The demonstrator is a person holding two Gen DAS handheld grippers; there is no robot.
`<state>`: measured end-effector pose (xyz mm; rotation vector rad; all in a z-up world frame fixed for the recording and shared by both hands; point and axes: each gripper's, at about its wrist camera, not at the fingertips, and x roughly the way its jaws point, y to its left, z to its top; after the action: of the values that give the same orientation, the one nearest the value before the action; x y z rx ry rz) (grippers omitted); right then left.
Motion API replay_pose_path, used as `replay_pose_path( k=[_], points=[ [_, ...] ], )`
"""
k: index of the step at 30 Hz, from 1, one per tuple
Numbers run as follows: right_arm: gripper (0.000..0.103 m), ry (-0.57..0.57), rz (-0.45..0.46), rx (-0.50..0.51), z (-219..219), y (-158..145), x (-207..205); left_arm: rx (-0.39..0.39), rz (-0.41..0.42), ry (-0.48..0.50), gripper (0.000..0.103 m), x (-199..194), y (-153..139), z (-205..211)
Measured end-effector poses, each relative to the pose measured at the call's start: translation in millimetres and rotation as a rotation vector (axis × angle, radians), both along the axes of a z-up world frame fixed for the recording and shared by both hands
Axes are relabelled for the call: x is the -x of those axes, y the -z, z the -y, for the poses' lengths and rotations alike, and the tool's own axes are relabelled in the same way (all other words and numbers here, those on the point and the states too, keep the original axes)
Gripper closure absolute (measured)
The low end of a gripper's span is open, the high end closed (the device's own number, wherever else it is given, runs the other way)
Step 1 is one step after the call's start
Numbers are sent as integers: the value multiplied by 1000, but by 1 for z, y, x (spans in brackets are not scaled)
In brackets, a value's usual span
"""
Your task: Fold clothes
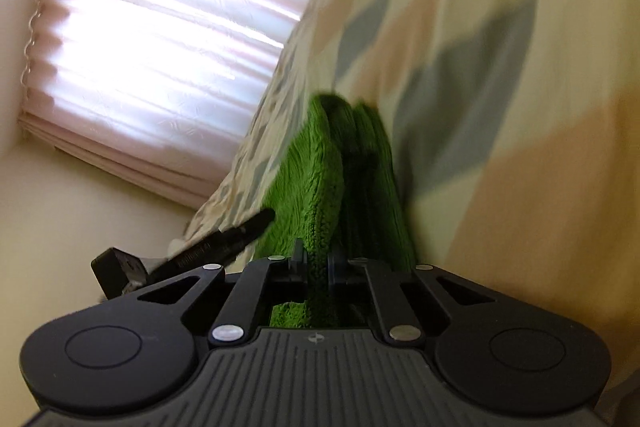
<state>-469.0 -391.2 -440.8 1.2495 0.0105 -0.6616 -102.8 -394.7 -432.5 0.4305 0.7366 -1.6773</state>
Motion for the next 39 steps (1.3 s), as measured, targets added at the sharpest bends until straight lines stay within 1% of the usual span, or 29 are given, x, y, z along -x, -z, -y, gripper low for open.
replay_pose_path(
  k=[3,5,6,8,9,12,13,14,17,19,20,21,22,23,25,27,28,29,31,32,34,35,36,37,38,39],
  points=[
    [95,11,-38,-21,-5,-4,4,-2,1,1,76,3,5,0],
    [95,14,-69,-66,-10,6,2,-3,5,11,76,4,8,-1],
    [96,27,-99,-89,-14,12,-3,-4,7,15,76,5,9,-1],
    [97,50,-173,-81,-19,22,-12,14,-4,27,76,4,0,-10],
    [97,57,-187,-75,-24,24,-14,24,-10,33,76,4,-5,-14],
    [97,46,-246,-9,-35,13,-24,49,-21,56,76,4,-18,-30],
    [97,36,-281,31,-39,7,-27,44,-17,72,76,6,-19,-37],
    [96,27,-309,49,-40,5,-29,34,-15,88,76,9,-17,-46],
    [96,32,-336,61,-40,8,-34,21,4,117,75,18,-9,-73],
    [96,63,-383,118,-32,3,-43,26,8,125,76,23,-5,-90],
    [97,70,-400,147,-35,-2,-45,22,2,124,75,25,-2,-95],
    [97,77,-418,176,-37,-6,-46,16,13,119,75,28,2,-97],
    [97,82,-436,201,-39,-11,-48,10,33,120,75,32,7,-98],
    [97,75,-462,204,-37,-13,-51,5,59,130,75,36,14,-97],
    [97,61,-505,171,-32,0,-59,2,92,137,74,42,21,-97],
    [95,62,-519,151,-35,22,-62,9,127,143,74,45,21,-99],
    [94,75,-516,154,-36,24,-61,8,131,143,74,45,20,-99],
    [93,78,-520,154,-36,19,-59,6,127,142,74,44,21,-99],
    [79,98,-531,174,-37,9,-56,4,118,141,74,42,21,-99],
    [74,112,-540,217,-39,-2,-55,5,116,139,74,41,21,-99],
    [75,131,-567,311,-48,-19,-54,8,123,138,74,43,21,-100],
    [75,117,-558,366,-52,-25,-55,9,129,138,74,45,21,-100],
    [76,90,-546,400,-55,-26,-58,10,137,141,74,46,21,-100],
    [77,51,-549,413,-55,-23,-63,13,139,139,74,45,19,-100],
    [83,13,-555,423,-54,-20,-69,17,139,137,74,44,18,-100],
    [85,-16,-577,412,-52,-11,-75,31,117,124,81,41,14,-100]
  ],
)
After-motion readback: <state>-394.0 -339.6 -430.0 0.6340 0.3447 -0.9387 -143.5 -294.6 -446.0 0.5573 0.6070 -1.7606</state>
